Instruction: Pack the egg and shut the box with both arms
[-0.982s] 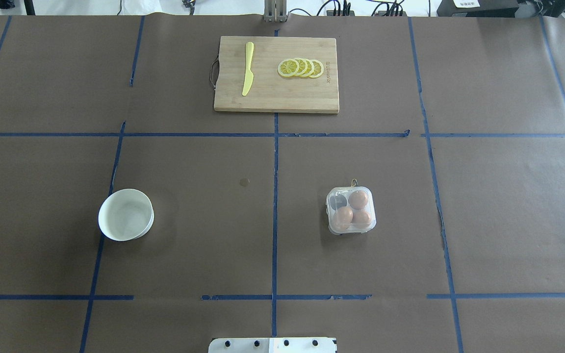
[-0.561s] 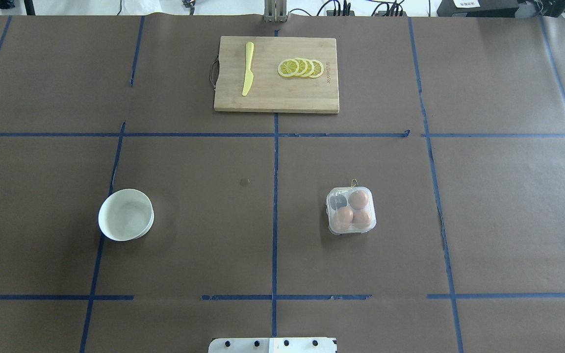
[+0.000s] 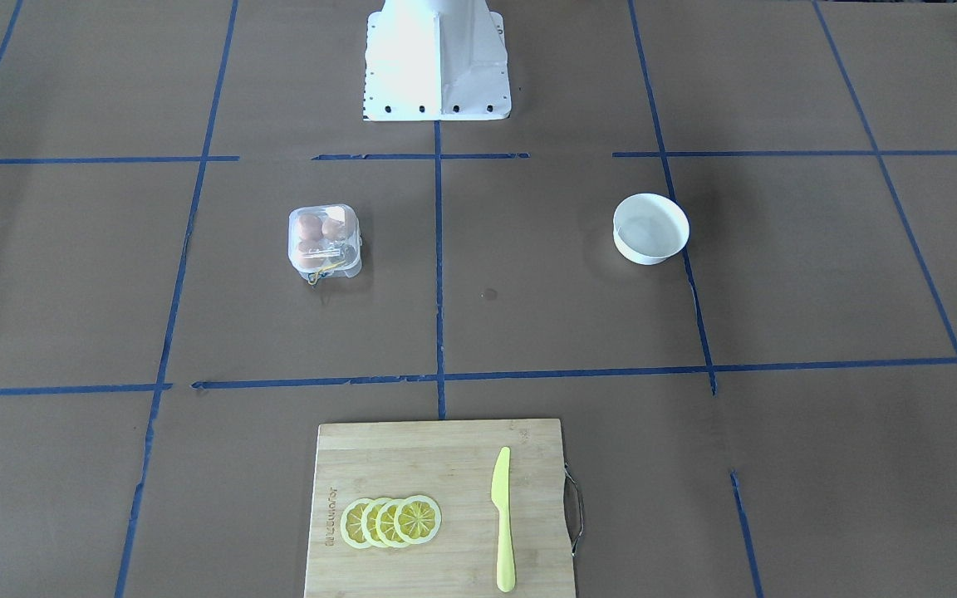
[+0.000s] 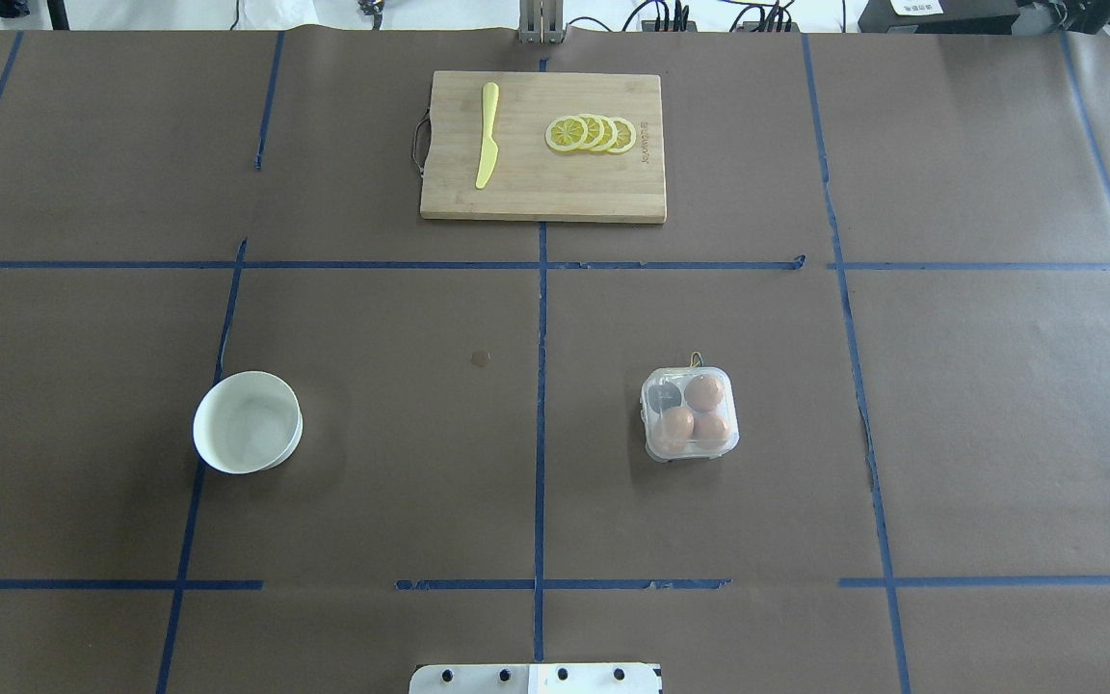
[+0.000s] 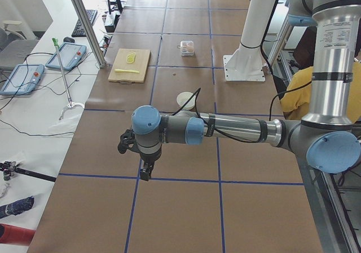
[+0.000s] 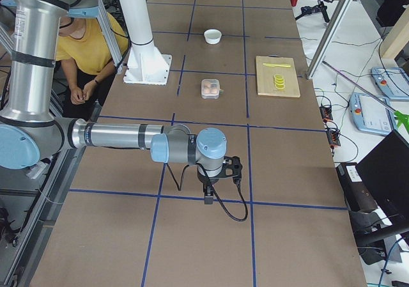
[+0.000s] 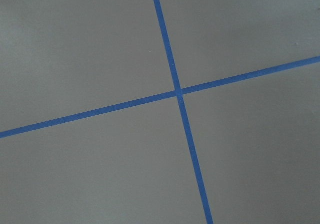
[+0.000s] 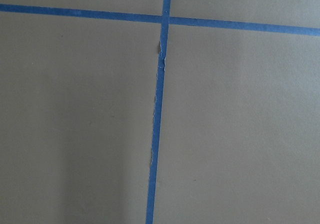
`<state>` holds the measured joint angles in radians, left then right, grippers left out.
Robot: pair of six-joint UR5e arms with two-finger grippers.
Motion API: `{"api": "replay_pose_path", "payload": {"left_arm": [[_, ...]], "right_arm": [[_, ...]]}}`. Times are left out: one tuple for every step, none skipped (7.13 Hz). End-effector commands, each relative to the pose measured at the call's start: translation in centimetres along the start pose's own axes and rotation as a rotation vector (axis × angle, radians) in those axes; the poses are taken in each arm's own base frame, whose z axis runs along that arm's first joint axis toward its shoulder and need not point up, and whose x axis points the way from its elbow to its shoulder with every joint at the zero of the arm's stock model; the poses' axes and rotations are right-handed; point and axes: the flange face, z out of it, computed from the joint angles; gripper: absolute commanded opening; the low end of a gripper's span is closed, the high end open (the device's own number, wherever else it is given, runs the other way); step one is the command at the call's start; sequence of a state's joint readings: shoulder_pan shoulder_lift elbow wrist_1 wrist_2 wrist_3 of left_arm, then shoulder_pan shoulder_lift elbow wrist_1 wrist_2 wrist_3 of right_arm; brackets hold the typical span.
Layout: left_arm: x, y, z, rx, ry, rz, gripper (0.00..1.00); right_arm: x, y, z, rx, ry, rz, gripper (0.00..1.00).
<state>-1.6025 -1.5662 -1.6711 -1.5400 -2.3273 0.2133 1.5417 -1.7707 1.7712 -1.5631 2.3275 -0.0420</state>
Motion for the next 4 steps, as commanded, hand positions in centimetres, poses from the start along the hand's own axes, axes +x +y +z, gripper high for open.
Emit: {"api": "replay_pose_path", "payload": {"left_arm": [[-0.04, 0.02, 0.0, 0.0, 0.0, -0.001, 1.0], [0.01, 0.0, -0.05, 0.001, -0.001, -0.001, 1.0], [0.01, 0.0, -0.05, 0.001, -0.001, -0.001, 1.0], [0.01, 0.0, -0.05, 0.001, -0.001, -0.001, 1.0]], "right_arm": [[-0.09, -0.05, -0.1, 0.003, 0.001, -0.004, 1.0], [-0.09, -0.06, -0.01, 0.002, 0.001, -0.005, 1.0], [-0.05, 0.02, 0.13, -0.001, 0.0, -0.004, 1.0], [-0.09, 0.0, 0.17, -0.002, 0.0, -0.005, 1.0]]}}
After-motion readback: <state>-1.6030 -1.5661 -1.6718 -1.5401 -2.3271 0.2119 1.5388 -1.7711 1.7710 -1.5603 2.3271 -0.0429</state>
